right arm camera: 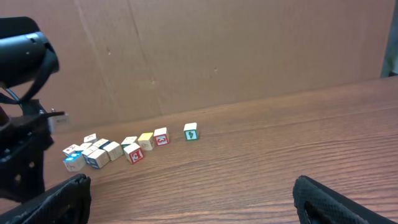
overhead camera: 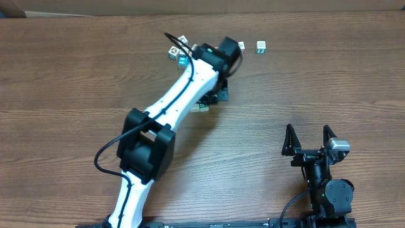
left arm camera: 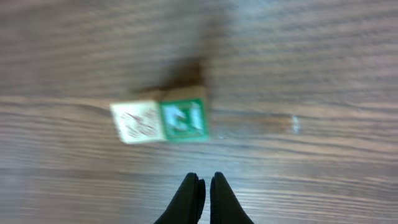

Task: Form a horizontal line
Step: 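Raise the left gripper and move it back toward the cluster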

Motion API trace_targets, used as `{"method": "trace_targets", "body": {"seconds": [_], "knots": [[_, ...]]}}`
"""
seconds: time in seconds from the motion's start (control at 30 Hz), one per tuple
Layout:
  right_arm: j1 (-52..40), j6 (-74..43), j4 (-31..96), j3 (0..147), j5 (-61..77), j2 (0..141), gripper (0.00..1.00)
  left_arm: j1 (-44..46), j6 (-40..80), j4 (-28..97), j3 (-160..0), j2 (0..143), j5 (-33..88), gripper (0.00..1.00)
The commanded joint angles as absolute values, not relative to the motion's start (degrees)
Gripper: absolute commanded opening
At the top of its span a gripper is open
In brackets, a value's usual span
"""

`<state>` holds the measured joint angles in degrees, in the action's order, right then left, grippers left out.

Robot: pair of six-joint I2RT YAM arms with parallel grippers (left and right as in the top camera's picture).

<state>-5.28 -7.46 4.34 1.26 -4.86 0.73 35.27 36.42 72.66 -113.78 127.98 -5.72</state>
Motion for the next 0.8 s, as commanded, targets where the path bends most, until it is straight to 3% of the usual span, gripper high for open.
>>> {"method": "trace_targets", "body": {"seconds": [0.0,0.33,0.5,0.77], "knots": [[-5.13,-7.2,4.14,0.45,-4.8,0.16,1.0,38.87,44.27,71.59,-110.43,126.65,-8.14,0.04],[-5.13,-7.2,4.14,0.45,-4.8,0.16,1.0,42.96,48.66,64.27,-102.85,126.65,-16.58,0.04],[-5.13,-7.2,4.14,0.45,-4.8,0.16,1.0,41.98,38.5,64.23,-102.78,126.65,-16.73,0.04],[-5.13,-7.2,4.14,0.45,-4.8,0.16,1.0,39.9,34.61,63.33,-100.4,126.65,-16.71,0.04]]}}
